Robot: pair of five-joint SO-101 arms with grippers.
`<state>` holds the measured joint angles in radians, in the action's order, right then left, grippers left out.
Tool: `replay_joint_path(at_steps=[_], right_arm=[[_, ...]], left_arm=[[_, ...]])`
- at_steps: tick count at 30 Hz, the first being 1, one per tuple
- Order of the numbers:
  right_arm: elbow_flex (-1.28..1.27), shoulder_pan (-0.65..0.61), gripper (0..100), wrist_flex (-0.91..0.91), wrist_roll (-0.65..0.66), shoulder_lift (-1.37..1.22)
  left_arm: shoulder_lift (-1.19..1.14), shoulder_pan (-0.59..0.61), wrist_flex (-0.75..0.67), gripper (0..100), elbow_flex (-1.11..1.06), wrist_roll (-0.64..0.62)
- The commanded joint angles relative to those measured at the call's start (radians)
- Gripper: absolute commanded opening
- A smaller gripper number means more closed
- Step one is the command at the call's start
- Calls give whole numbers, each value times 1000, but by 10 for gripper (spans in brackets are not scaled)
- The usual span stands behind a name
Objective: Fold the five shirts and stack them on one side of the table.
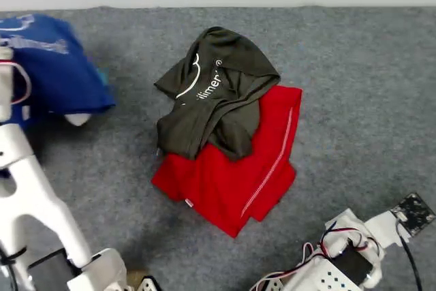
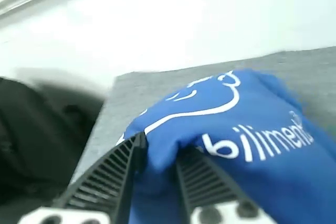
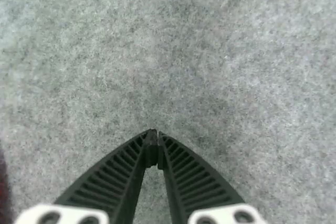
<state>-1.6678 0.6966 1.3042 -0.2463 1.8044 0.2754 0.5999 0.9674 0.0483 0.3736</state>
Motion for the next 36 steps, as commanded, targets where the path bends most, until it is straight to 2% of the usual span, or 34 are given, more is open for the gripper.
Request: replay_joint_path(at_steps=[1, 8, 11, 13, 15, 20, 22, 26, 31, 36], right_arm=[[-15, 15, 13, 4, -9, 7], [-15, 15, 13, 4, -9, 7], [-15, 15, 13, 4, -9, 7], [-15, 15, 13, 4, -9, 7], [-15, 15, 13, 4, -9, 7], [-15, 15, 13, 4, -9, 7], [-15, 15, 13, 4, -9, 7], [-15, 15, 13, 4, -9, 7], [-15, 15, 13, 4, -9, 7], [-15, 15, 13, 4, -9, 7]], left_arm=[[69, 41, -87, 12, -44, 37], [69, 80, -173, 36, -199, 83], [74, 97, -120, 164, -211, 149], [80, 118, -101, 246, -211, 140], [80, 133, -101, 286, -199, 117], [80, 144, -86, 289, -120, 120], [80, 133, -38, 289, -77, 120], [80, 26, 147, 290, -8, 121], [69, -224, 371, 291, -7, 124], [68, -488, 459, 291, -10, 140]])
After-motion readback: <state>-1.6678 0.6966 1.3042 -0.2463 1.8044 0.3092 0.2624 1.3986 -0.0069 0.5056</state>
